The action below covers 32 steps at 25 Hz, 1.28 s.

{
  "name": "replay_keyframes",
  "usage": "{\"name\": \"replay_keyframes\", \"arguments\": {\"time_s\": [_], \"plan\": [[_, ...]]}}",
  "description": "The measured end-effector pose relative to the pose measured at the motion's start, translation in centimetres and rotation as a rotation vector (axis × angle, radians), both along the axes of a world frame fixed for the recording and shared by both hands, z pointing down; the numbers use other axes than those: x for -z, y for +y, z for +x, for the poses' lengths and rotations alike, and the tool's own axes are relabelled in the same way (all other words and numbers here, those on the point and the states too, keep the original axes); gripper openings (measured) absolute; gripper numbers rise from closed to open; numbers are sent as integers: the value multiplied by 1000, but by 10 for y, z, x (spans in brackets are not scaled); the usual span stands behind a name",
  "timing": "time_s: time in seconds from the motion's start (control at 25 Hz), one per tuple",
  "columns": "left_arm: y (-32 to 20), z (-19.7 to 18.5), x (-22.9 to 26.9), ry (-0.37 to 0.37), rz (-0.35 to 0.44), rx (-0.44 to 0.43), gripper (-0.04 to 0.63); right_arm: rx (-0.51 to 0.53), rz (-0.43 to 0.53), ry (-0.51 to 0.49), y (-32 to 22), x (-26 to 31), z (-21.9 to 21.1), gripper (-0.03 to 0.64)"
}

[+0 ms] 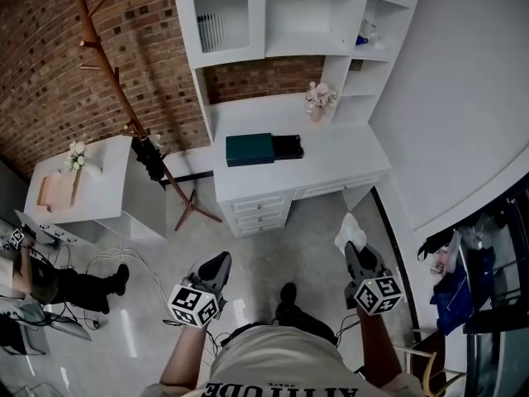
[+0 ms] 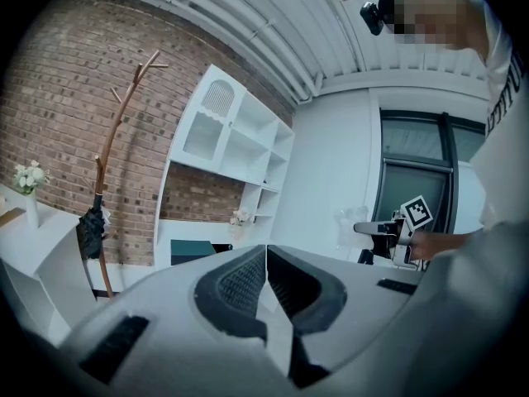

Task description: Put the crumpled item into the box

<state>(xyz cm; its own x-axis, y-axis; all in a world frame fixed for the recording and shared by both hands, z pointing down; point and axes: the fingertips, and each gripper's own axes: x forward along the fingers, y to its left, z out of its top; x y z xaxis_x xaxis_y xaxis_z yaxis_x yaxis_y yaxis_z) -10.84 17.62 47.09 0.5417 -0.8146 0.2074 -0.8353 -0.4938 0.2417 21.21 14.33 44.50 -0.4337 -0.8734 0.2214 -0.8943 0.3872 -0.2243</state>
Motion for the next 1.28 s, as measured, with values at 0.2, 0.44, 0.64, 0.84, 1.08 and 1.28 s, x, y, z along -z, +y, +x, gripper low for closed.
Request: {"name": "replay_keyframes", "arguments": {"time_s": [0.2,0.44,0.64,0.84,1.08,1.28], "plan": [[-41,12,2,-11,-15,29,26,35,-22,-4,-49,-3,9,78],[-79,29,-4,-25,-40,72,26,76,-44,-15,-98,-14,24,78],[-108,50,-5,-40,-46,84,26,105,-57,-29,-130,-23,38,78],[-130,69,-3,-59,-36,90,26,121,-68,-36,-152,-32,56,78],[-147,76,-7,-56,-40,109,26,141,-77,-28,-169,-38,62,78],[-156,78,-8,-51,-41,116,26,163,-79,-12,-178,-39,60,78]]}}
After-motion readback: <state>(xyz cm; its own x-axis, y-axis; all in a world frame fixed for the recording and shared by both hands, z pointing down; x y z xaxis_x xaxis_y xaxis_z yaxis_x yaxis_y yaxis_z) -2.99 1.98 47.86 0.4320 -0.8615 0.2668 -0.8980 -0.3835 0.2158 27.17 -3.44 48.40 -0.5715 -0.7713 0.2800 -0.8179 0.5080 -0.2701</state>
